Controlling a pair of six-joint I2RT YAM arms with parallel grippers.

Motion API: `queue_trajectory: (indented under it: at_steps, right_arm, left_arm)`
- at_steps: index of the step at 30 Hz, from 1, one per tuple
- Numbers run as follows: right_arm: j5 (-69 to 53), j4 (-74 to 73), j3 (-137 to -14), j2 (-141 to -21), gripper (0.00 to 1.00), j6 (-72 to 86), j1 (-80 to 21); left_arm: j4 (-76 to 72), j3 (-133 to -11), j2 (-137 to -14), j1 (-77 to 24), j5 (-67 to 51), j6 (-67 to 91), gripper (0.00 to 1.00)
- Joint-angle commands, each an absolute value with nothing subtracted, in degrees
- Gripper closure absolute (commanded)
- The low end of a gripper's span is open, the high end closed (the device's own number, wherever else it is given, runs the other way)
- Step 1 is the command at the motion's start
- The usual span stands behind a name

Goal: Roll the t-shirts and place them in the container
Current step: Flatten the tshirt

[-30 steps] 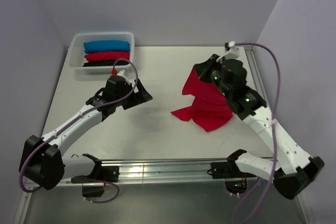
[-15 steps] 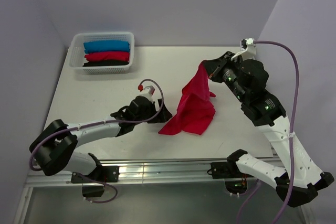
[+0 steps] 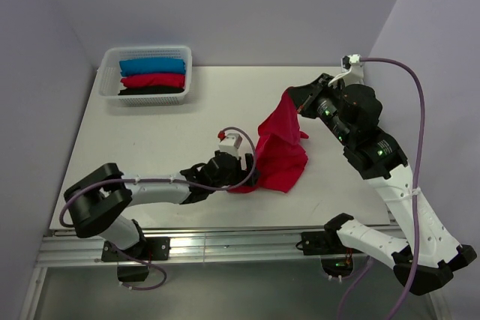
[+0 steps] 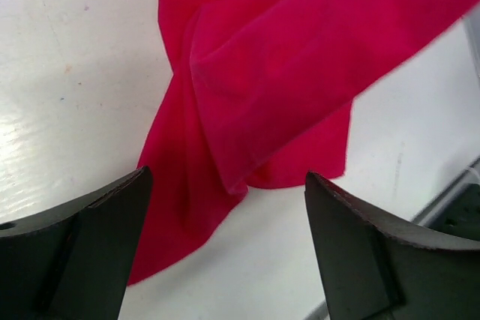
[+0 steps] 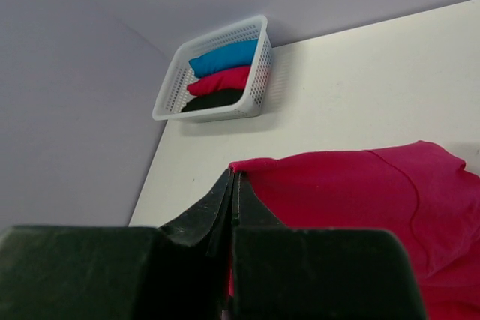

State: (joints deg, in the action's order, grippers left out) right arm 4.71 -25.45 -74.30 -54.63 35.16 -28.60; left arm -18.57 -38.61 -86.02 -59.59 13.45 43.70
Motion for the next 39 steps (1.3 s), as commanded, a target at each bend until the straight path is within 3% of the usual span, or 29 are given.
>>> queue_trajectory:
  at_steps: [1,7,11,28,39]
  right_arm:
    - [3.87,-24.26,-76.20,-54.32,1.00,35.59,-28.21]
    - [3.69,-24.34,-76.64,-53.96,1.00,36.12,-27.95]
    - [4.39,-24.70,-77.52,-53.79,1.00,36.04,-27.77]
    - [1.58,-24.61,-79.19,-56.51,1.00,36.56,-19.78]
    - [0.26,-23.91,-77.87,-58.01,1.00,36.91,-17.58]
  left_arm:
    - [-17.85,-43.15,-90.77,-60.64,19.50,42.71,0.13]
    - [-14.07,-47.54,-96.58,-61.00,22.06,45.26,0.22]
    - [-13.62,-48.78,-98.44,-61.00,21.98,45.70,0.37]
    - [-22.49,-34.20,-86.67,-62.58,21.36,42.46,0.27]
    - [-18.55,-28.30,-76.12,-62.84,21.53,39.11,0.25]
